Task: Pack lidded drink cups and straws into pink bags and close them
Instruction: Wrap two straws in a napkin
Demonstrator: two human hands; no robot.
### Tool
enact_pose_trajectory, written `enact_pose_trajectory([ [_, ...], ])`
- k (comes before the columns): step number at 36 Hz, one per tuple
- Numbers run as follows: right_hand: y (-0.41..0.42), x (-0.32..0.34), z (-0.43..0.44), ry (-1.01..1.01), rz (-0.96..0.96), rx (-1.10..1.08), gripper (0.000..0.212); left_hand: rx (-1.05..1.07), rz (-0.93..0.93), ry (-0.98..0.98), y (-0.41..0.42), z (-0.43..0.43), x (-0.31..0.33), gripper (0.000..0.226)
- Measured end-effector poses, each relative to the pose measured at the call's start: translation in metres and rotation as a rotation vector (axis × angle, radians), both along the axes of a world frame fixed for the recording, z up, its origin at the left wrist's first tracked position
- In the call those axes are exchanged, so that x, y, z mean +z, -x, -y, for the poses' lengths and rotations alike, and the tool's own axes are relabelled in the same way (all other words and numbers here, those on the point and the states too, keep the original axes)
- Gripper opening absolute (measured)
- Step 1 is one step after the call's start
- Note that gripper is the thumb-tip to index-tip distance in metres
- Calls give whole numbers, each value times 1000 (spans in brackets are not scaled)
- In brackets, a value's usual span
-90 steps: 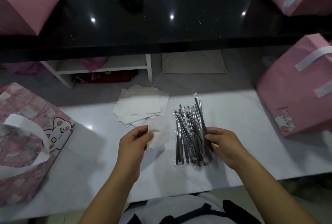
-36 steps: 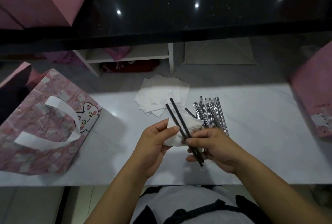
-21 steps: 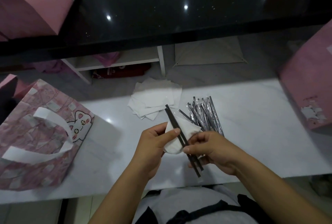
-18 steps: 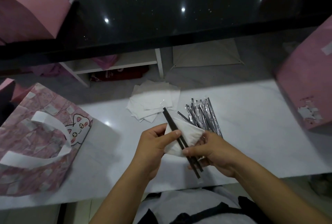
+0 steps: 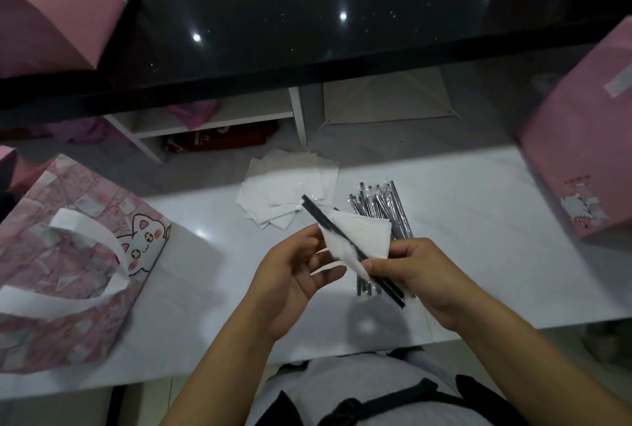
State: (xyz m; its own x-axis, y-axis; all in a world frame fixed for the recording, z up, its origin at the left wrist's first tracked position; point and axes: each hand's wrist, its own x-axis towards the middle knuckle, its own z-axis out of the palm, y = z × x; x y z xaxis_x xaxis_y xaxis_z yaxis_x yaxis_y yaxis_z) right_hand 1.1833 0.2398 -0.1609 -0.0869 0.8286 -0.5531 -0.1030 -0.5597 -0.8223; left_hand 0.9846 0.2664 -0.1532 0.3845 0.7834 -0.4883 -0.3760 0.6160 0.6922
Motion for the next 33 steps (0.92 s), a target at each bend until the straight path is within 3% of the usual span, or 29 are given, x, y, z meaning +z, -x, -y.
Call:
enact_pose_trajectory([
  [3,-4,5,0,21,-58,34,13,-68,11,-45,3,2,1,43],
  [8,-1,5,3,-5,-46,69,8,-130,-182,-112,-3,8,-2,23],
  [13,3,-1,9,-25,-13,122,8,-74,-353,-138,-6,16,-2,25],
  [16,3,-5,11,-40,-7,176,12,-5,-407,-128,-7,24,-1,15],
  [23,-11,9,-9,-101,-296,512,43,156,-561,-157,2,43,18,12],
  [28,13,28,-24,-221,-212,574,36,220,-728,-253,15,50,31,12],
  [33,63,44,-30,-396,40,556,14,281,-861,-357,46,58,41,17],
])
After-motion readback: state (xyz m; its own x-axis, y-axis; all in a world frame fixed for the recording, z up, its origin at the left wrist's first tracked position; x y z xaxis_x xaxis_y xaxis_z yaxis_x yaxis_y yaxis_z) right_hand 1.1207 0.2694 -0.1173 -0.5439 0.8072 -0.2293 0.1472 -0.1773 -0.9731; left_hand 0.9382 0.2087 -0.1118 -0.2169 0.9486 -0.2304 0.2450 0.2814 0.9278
